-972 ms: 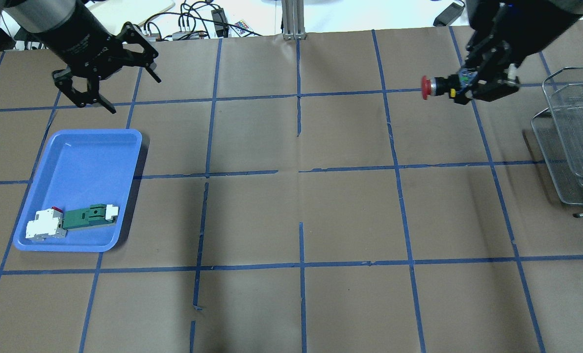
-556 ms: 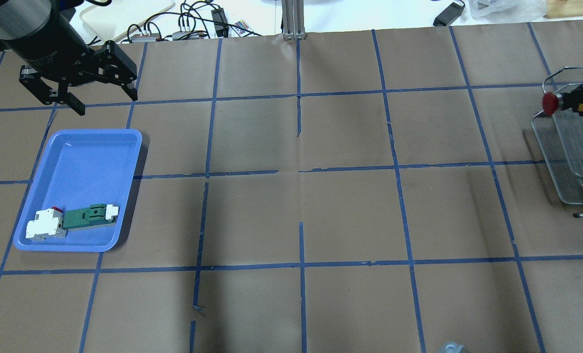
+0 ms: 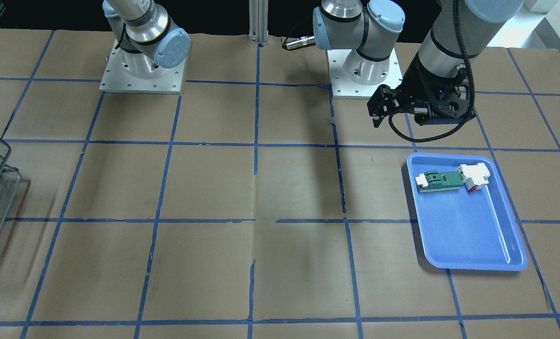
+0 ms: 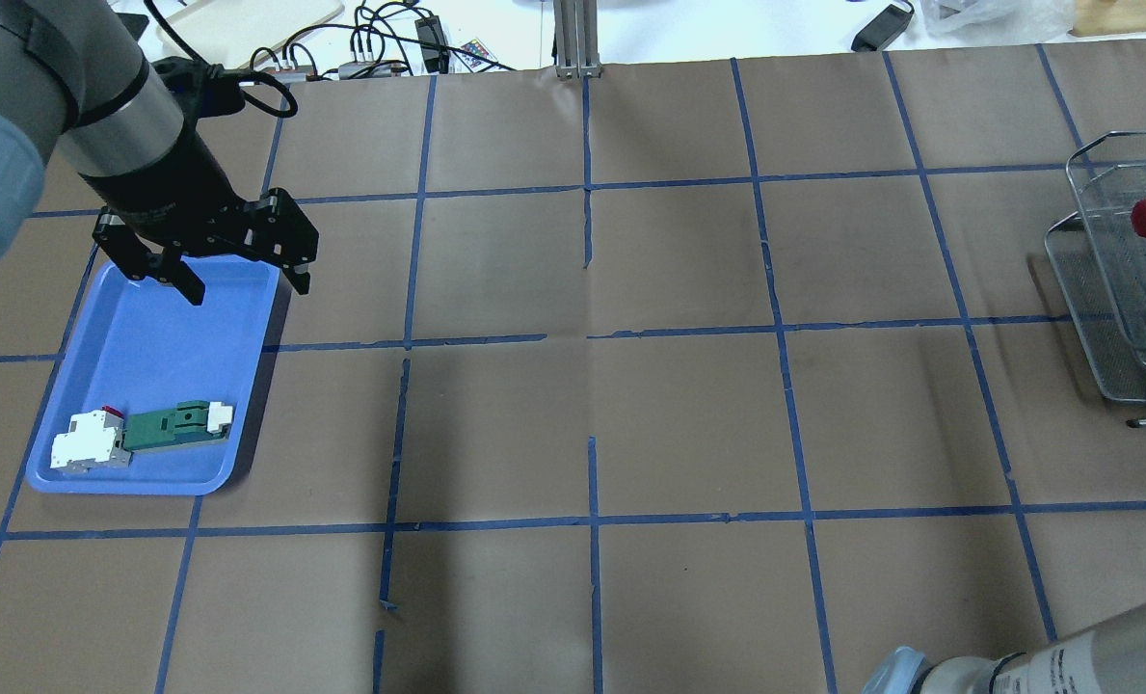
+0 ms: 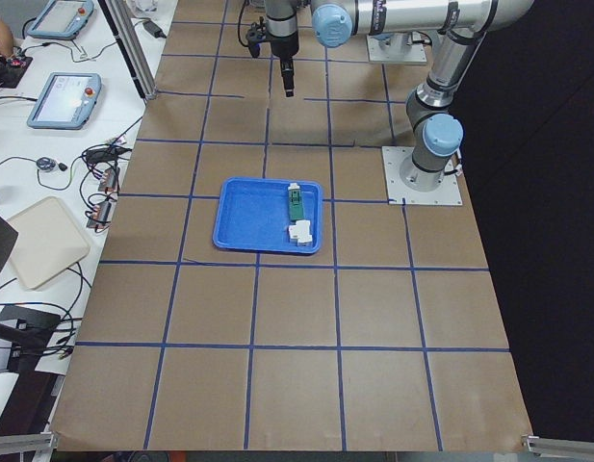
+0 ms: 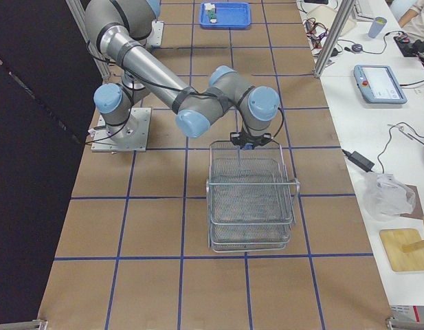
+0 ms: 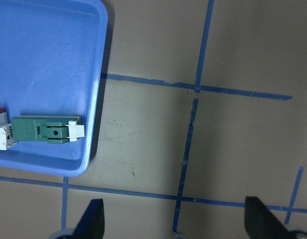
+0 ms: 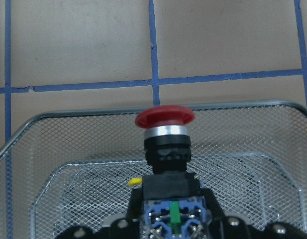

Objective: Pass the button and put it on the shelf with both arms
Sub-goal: 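Lower the button into the mesh basket and open the right gripper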

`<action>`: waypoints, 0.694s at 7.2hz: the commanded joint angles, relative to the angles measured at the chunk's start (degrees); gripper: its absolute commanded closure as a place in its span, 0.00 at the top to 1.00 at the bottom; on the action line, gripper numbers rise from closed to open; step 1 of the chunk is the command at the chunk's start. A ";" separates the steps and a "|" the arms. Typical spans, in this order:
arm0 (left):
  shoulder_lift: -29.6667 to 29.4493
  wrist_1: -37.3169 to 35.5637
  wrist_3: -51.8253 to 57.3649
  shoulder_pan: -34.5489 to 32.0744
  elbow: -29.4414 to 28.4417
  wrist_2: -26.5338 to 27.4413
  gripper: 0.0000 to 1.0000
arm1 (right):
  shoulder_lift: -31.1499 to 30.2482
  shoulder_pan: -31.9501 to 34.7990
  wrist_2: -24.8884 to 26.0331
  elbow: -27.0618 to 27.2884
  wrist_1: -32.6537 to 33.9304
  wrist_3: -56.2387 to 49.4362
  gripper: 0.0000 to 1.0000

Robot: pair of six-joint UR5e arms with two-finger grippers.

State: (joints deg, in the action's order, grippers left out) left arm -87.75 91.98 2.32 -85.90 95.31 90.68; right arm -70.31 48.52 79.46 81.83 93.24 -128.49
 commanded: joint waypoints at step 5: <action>3.38 0.57 4.45 -0.14 -1.70 0.28 1.00 | 1.33 -2.38 -0.19 -0.18 0.46 4.45 1.00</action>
State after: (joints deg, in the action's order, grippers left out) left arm -84.72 92.27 6.80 -86.05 93.64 91.01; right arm -68.19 46.33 79.19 81.71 94.24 -125.98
